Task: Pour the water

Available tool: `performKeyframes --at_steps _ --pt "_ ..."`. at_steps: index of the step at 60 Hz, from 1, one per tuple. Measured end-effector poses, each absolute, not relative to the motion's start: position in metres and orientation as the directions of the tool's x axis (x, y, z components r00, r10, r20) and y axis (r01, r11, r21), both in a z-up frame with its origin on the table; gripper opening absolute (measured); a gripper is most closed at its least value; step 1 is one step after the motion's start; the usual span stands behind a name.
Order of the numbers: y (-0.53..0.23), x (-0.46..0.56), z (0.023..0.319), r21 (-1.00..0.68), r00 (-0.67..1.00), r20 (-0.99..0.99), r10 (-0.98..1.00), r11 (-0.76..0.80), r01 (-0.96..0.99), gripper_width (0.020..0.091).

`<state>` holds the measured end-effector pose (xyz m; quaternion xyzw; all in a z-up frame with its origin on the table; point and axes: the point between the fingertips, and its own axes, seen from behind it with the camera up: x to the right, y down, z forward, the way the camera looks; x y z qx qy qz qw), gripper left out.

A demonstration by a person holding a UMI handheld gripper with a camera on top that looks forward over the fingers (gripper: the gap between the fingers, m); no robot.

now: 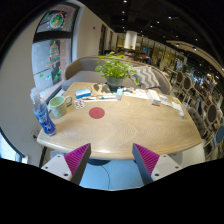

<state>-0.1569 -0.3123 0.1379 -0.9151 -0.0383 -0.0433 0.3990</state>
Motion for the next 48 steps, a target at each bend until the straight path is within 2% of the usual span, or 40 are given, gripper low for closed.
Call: performKeyframes --at_steps 7,16,31,40,42,44,48 --pt "-0.33 -0.252 0.118 -0.717 0.995 0.064 0.079 -0.69 0.101 0.0855" --pt "-0.327 -0.345 0.107 -0.742 0.987 -0.012 0.158 -0.664 0.097 0.0859" --pt "-0.257 -0.461 0.109 -0.833 0.968 -0.088 0.233 -0.551 0.057 0.0859" --pt "-0.207 -0.488 0.097 -0.857 0.974 -0.081 0.213 -0.514 0.041 0.0844" --pt "-0.198 -0.491 0.091 -0.857 0.976 -0.075 0.203 -0.513 0.041 0.0822" --pt "-0.191 -0.492 0.087 -0.858 0.978 -0.07 0.196 -0.511 0.042 0.0768" --pt "-0.183 -0.495 0.081 -0.86 0.98 -0.063 0.188 -0.509 0.043 0.0546"
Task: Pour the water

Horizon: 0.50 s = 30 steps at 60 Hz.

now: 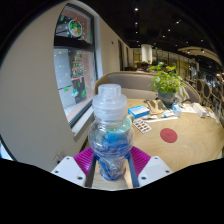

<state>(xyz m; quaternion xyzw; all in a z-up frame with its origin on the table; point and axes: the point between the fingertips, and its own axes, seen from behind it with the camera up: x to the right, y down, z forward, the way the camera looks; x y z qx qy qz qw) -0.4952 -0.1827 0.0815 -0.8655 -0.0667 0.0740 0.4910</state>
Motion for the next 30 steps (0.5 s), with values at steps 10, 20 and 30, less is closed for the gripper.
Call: performKeyframes --at_steps 10,20,30 --pt "-0.181 -0.497 0.082 -0.868 0.977 -0.044 0.207 -0.492 0.065 0.0439" --pt "-0.175 -0.473 0.1 -0.865 0.98 0.043 0.196 -0.484 0.135 0.0337" --pt "-0.145 -0.408 0.135 -0.851 0.964 0.231 0.134 -0.453 0.267 0.0335"
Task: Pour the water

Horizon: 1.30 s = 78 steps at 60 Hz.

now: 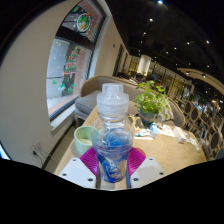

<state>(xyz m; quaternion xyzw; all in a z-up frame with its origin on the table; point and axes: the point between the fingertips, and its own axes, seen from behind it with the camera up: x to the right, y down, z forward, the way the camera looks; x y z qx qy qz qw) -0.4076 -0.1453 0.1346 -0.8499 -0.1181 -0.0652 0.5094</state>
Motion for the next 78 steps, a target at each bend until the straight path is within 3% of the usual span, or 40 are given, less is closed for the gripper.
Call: performKeyframes --at_steps 11,23,36,47,55,61,70,78 --pt "-0.09 -0.35 0.177 -0.687 0.768 0.627 0.126 -0.376 0.622 0.0336" --pt "-0.029 -0.347 0.196 -0.201 0.246 0.957 0.156 -0.26 0.944 0.0337" --pt "-0.001 -0.361 0.175 0.351 -0.312 0.926 0.211 -0.182 0.918 0.0336" --pt "0.009 -0.36 0.171 0.604 -0.567 0.789 0.237 -0.132 0.786 0.0336" --pt "0.01 -0.363 0.171 0.595 -0.561 0.795 0.231 -0.118 0.795 0.0336" --pt "0.006 -0.359 0.169 0.495 -0.452 0.853 0.263 -0.129 0.859 0.0337" --pt "-0.005 -0.351 0.172 0.101 -0.037 0.948 0.316 -0.187 0.977 0.0337" --pt "-0.013 -0.352 0.193 -0.359 0.412 0.857 0.31 -0.214 0.908 0.0342"
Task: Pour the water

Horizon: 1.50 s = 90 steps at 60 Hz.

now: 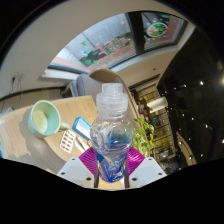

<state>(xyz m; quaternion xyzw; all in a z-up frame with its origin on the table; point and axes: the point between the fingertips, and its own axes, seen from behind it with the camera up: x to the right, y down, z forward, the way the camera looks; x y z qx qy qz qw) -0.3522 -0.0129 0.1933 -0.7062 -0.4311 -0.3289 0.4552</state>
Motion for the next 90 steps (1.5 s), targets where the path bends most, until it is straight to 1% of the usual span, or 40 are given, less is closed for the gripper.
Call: performKeyframes --at_steps 3,6,12,16,18,19,23,27,33,41,43,48,50,54,56,63,64,68,71,72,75,80,86,90 --pt "-0.013 -0.345 0.208 -0.492 0.537 0.794 0.286 -0.215 0.843 0.034" --pt "-0.017 -0.343 0.216 -0.613 0.653 0.706 0.272 -0.226 0.757 0.0341" --pt "-0.016 -0.32 0.209 -0.787 0.836 0.486 0.255 -0.288 0.546 0.034" --pt "-0.015 -0.308 0.201 -0.849 0.905 0.346 0.246 -0.328 0.414 0.0342" --pt "-0.015 -0.302 0.196 -0.87 0.928 0.285 0.24 -0.341 0.356 0.0342" --pt "-0.014 -0.302 0.187 -0.881 0.938 0.254 0.235 -0.345 0.325 0.0342" --pt "-0.014 -0.296 0.176 -0.9 0.964 0.14 0.228 -0.377 0.22 0.0342" --pt "-0.012 -0.291 0.156 -0.903 0.973 0.071 0.219 -0.401 0.156 0.034" --pt "-0.004 -0.283 0.124 -0.899 0.975 0.047 0.215 -0.417 0.136 0.0342" --pt "-0.003 -0.282 0.092 -0.89 0.978 0.001 0.209 -0.446 0.096 0.0346" --pt "-0.004 -0.281 0.082 -0.884 0.978 -0.006 0.21 -0.459 0.093 0.0359" --pt "-0.008 -0.278 0.085 -0.909 0.98 -0.025 0.197 -0.412 0.06 0.0367" --pt "-0.009 -0.276 0.085 -0.911 0.981 -0.041 0.19 -0.409 0.041 0.0388" --pt "-0.009 -0.275 0.087 -0.913 0.982 -0.059 0.178 -0.407 0.019 0.0403" --pt "-0.009 -0.275 0.086 -0.913 0.983 -0.056 0.177 -0.408 0.021 0.0442" --pt "-0.01 -0.275 0.08 -0.888 0.983 -0.047 0.177 -0.459 0.04 0.0528" --pt "-0.012 -0.275 0.077 -0.878 0.983 -0.046 0.176 -0.477 0.044 0.0561" --pt "-0.022 -0.277 0.073 -0.848 0.981 -0.045 0.191 -0.526 0.063 0.074" --pt "-0.031 -0.274 0.075 -0.834 0.982 -0.025 0.188 -0.546 0.083 0.0849" --pt "-0.036 -0.273 0.076 -0.833 0.982 -0.02 0.188 -0.546 0.088 0.087" --pt "-0.049 -0.269 0.084 -0.826 0.984 0.003 0.179 -0.553 0.103 0.0846" --pt "-0.079 -0.26 0.102 -0.804 0.987 0.041 0.155 -0.582 0.125 0.0862" --pt "-0.125 -0.247 0.127 -0.773 0.986 0.115 0.121 -0.612 0.166 0.0854" --pt "-0.157 -0.249 0.145 -0.762 0.987 0.118 0.112 -0.627 0.163 0.0857"
